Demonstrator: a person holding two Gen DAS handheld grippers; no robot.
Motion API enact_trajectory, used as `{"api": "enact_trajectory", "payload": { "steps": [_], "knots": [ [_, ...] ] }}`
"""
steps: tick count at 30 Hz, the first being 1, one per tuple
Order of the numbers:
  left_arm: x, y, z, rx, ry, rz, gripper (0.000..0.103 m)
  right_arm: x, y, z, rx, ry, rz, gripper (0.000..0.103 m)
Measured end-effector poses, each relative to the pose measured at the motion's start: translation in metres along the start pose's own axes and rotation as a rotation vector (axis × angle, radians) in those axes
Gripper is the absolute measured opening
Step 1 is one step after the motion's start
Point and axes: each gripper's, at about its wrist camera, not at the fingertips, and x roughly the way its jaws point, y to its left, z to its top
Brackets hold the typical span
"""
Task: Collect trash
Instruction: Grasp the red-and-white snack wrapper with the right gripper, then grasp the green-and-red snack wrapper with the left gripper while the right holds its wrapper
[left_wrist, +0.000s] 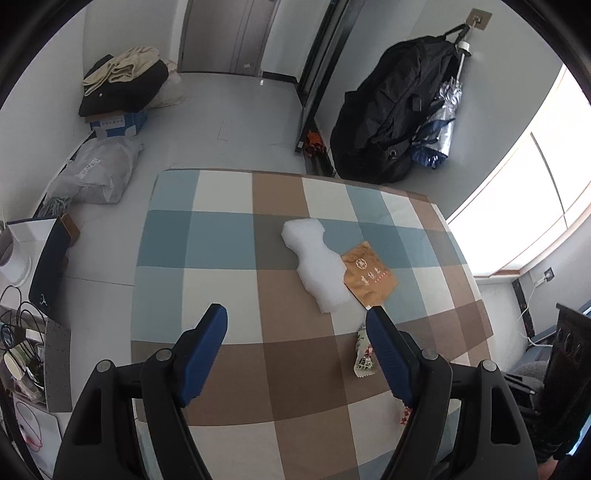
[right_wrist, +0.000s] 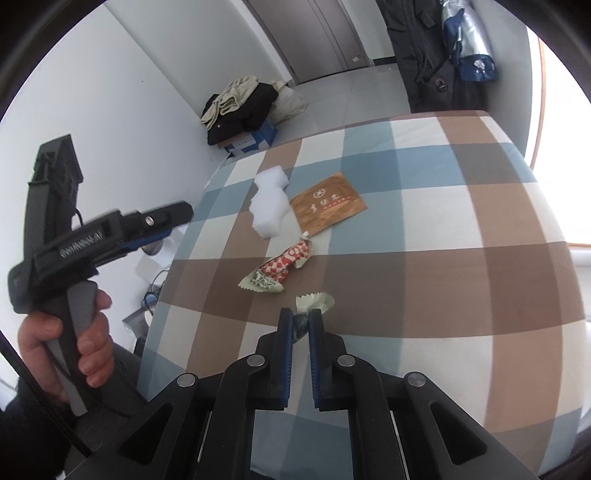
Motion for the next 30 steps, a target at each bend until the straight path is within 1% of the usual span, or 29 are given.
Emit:
{"api": "enact_trajectory", "payload": {
  "steps": [5,10,15,18,19,21,25,26,27,28,30],
  "knots": [
    [0.016,-0.018,-0.006,0.064,0.067,-0.031,0.074,-0.02,-0.015,0.0,0.011,-0.034,-0.012,0.008],
    [0.031,-0.028,-0.011,0.085,0.104,-0.01,0.074,-0.038,-0.031,0.0,0.036,-0.066,-0.024,0.008],
    [0.04,-0.041,-0.018,0.156,0.131,0.003,0.074,-0.05,-0.044,-0.002,0.05,-0.087,-0.021,0.008],
    [0.05,-0.047,-0.024,0.173,0.183,-0.021,0.074,-0.052,-0.052,-0.004,0.067,-0.091,-0.021,0.008],
    [0.052,-0.049,-0.025,0.179,0.194,-0.015,0.074,-0.052,-0.055,-0.004,0.077,-0.091,-0.019,0.008],
    [0.052,-0.054,-0.027,0.214,0.181,0.01,0.073,-0.052,-0.06,-0.005,0.096,-0.092,-0.007,0.008],
    [0.053,-0.057,-0.028,0.234,0.169,0.021,0.063,-0.055,-0.064,-0.005,0.107,-0.103,0.001,0.008],
    [0.052,-0.059,-0.029,0.253,0.163,0.039,0.055,-0.056,-0.065,-0.006,0.108,-0.106,0.003,0.008],
    [0.052,-0.06,-0.029,0.271,0.158,0.062,0.045,-0.057,-0.066,-0.006,0.112,-0.106,0.005,0.008],
    [0.052,-0.062,-0.03,0.29,0.155,0.077,0.04,-0.057,-0.067,-0.006,0.115,-0.106,0.006,0.008],
    [0.05,-0.062,-0.031,0.303,0.158,0.064,0.016,-0.058,-0.07,-0.007,0.126,-0.106,0.004,0.008]
  ]
}}
